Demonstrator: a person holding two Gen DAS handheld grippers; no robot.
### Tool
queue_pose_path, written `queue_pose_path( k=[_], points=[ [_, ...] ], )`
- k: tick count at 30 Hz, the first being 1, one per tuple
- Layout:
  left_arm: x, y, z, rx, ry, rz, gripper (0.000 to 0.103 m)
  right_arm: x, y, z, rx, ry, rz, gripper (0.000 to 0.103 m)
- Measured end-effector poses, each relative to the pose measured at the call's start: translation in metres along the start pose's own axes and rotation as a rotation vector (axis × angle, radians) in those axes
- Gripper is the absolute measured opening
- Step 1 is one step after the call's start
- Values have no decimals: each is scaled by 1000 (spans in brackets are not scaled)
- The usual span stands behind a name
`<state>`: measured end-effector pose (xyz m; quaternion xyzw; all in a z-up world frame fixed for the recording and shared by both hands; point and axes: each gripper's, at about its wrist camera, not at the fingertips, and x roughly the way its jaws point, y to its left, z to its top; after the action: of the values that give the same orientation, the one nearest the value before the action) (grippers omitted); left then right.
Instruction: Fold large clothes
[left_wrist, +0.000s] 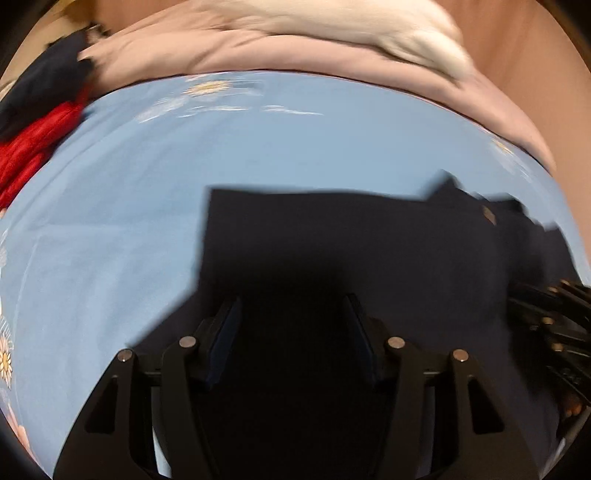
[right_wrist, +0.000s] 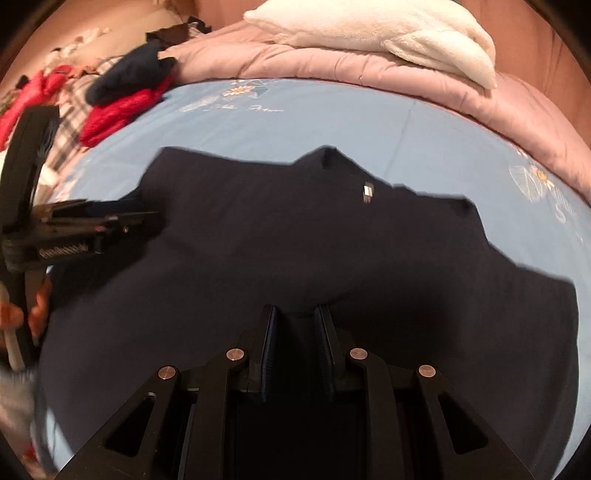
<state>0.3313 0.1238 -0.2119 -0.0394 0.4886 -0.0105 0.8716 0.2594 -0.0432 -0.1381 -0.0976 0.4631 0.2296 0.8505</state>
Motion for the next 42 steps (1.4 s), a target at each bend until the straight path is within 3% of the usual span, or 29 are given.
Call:
queue_pose_path(
  k=[3,5,10,13,16,19,23,26,28,30,32,34,38,42],
  points=[
    [4,18,17,-77,-8,36,58,11,-7,24,30,-59,-38,24],
    [-2,24,24,-102,-22,33,56,16,-22,38,115,-83,-80,24],
    [-36,18,15,-60,-33,-67,57,-14,-44,39,251,-207,-35,24],
    [-60,-1,-11,6,-20,-151,57,-43,-43,18,252,-229,-3,24],
    [-82,-22,-43,96,-21,-187,57,-72,-42,-16,229,-229,-4,24],
    [-103,-40,-87,198,-30,-231,58,-101,-41,-57,199,-224,-55,24],
    [-99,-39,-127,237,-15,-251,64,-121,-59,-114,190,-182,-149,24],
    [-97,-36,-140,208,3,-249,64,-112,-75,-152,258,-86,-196,24],
    [-107,-30,-145,167,0,-269,64,-114,-83,-181,307,-74,-196,24],
    [-120,-20,-151,118,-11,-292,65,-128,-86,-196,353,-114,-154,24],
    [-131,-6,-160,57,-21,-291,70,-146,-93,-207,409,-167,-113,32],
    [-138,14,-168,-21,-38,-279,74,-164,-103,-214,452,-227,-96,52],
    [-140,39,-178,-123,-31,-268,74,-180,-124,-212,511,-315,-121,53],
    [-141,45,-181,-201,-38,-302,74,-162,-142,-199,551,-321,-85,53]
  ],
)
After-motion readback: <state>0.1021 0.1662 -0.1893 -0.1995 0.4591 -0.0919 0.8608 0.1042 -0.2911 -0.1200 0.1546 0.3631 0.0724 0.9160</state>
